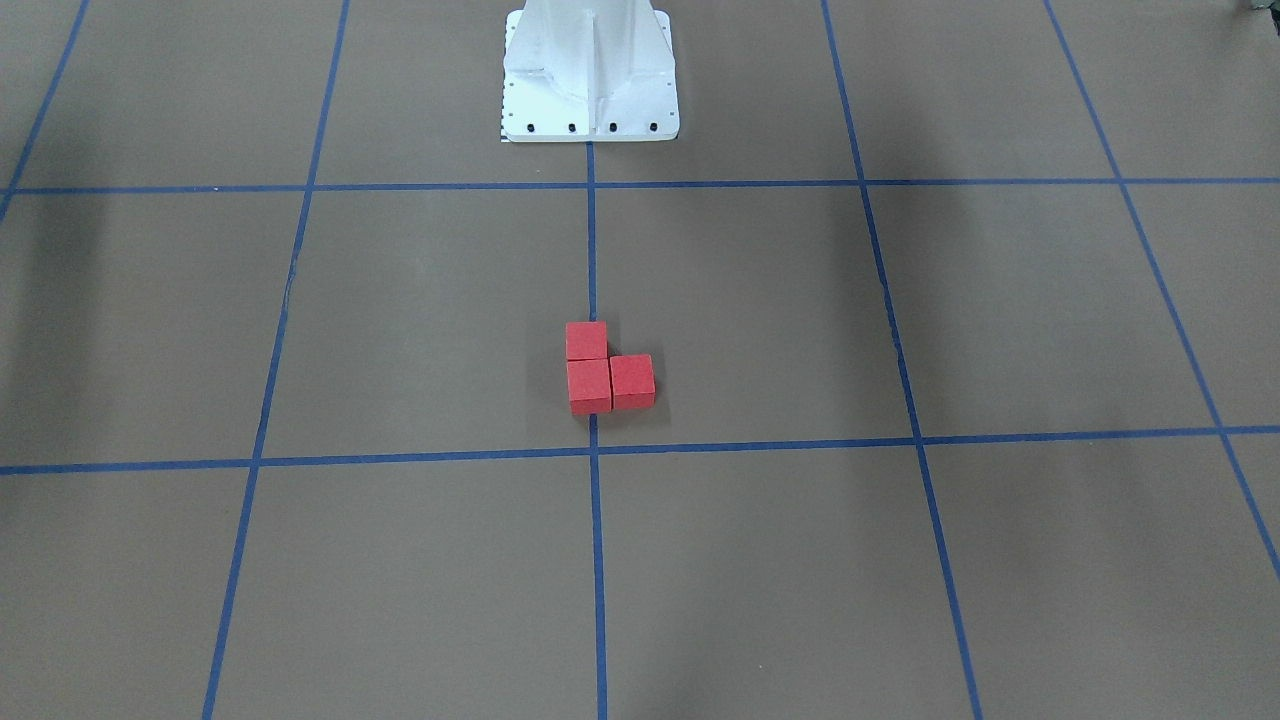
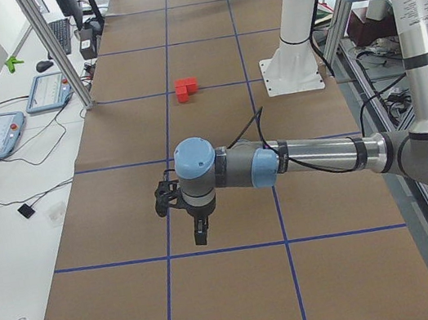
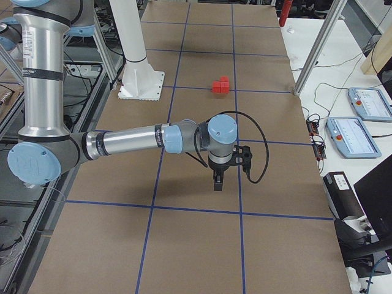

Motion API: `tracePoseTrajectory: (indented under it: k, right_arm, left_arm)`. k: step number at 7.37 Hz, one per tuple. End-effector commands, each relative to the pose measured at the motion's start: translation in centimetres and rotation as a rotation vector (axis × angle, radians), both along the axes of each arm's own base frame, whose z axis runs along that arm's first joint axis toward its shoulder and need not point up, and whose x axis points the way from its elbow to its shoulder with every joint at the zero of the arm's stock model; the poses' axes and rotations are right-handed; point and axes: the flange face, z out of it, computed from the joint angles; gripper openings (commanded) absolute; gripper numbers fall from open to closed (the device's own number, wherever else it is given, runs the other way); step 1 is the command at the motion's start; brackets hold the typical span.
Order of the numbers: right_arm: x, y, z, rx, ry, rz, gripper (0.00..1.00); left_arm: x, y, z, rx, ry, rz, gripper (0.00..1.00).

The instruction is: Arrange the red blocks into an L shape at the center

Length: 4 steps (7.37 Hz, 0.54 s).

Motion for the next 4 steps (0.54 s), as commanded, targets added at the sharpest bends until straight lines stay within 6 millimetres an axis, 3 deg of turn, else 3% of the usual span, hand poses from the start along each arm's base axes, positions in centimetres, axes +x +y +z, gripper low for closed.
tracePoseTrajectory:
  k: [1, 4]
  right_arm:
    - [0.95, 0.86, 1.47, 0.019, 0.0, -0.024, 0.99]
    - [1.45, 1.65, 2.31, 0.036, 0.002, -0.046, 0.99]
  left_arm:
    - [0.06, -0.15, 0.01, 0.001, 0.0, 0.001, 1.0]
    - [0.06, -0.09, 0.29, -0.003, 0.0, 0.002, 1.0]
